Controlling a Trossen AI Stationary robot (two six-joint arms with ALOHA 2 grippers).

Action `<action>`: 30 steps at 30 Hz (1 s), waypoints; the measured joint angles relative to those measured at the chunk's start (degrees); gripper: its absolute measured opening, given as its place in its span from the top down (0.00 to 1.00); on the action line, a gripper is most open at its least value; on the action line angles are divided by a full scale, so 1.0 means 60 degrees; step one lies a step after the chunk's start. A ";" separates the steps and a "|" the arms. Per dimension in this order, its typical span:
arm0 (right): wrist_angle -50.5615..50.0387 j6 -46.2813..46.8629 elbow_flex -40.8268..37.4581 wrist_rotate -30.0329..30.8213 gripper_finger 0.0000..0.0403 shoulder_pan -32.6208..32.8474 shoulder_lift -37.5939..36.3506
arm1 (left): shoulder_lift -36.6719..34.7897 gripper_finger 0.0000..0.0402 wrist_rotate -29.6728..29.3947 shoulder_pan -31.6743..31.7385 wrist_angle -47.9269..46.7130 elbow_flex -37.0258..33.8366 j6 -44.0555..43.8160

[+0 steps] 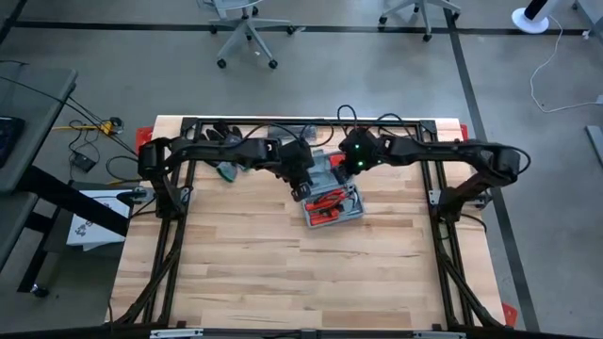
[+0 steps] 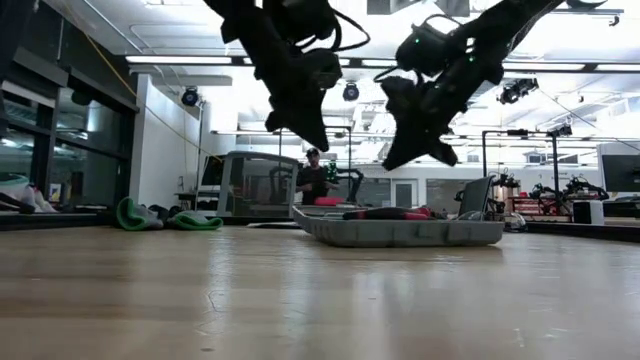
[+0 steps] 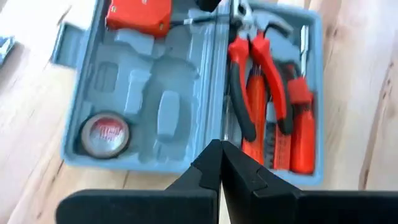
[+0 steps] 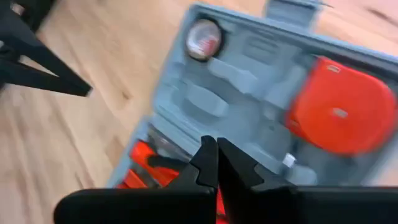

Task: Prefit tool cases
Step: Remove the pliers from the gray prefit tool case

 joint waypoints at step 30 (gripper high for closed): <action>-0.4094 0.4517 -0.0007 0.5533 1.00 0.4943 -0.2065 | 0.1922 0.55 0.0547 -0.0440 0.2205 0.0115 0.0382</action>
